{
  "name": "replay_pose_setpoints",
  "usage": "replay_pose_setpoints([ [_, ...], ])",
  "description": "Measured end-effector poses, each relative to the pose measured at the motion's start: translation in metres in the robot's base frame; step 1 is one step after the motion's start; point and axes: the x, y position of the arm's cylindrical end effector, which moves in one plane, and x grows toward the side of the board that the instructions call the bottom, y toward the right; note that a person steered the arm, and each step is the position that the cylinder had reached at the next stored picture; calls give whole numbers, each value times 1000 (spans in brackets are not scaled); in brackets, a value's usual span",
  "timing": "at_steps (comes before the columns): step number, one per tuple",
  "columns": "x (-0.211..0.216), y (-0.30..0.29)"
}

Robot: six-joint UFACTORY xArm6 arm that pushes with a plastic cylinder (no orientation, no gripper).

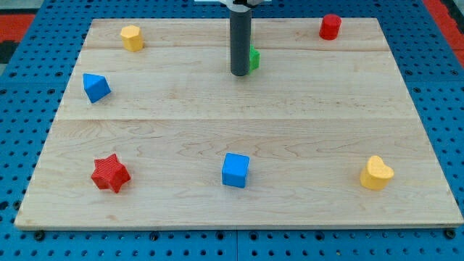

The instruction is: Push the red circle down and towards the left

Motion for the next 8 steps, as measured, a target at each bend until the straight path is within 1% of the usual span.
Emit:
replay_pose_setpoints([
  [1, -9, 28],
  [2, -48, 24],
  [3, -29, 115],
  [4, -87, 206],
  [5, -146, 235],
  [6, -137, 154],
  [7, -77, 90],
  [8, -59, 83],
])
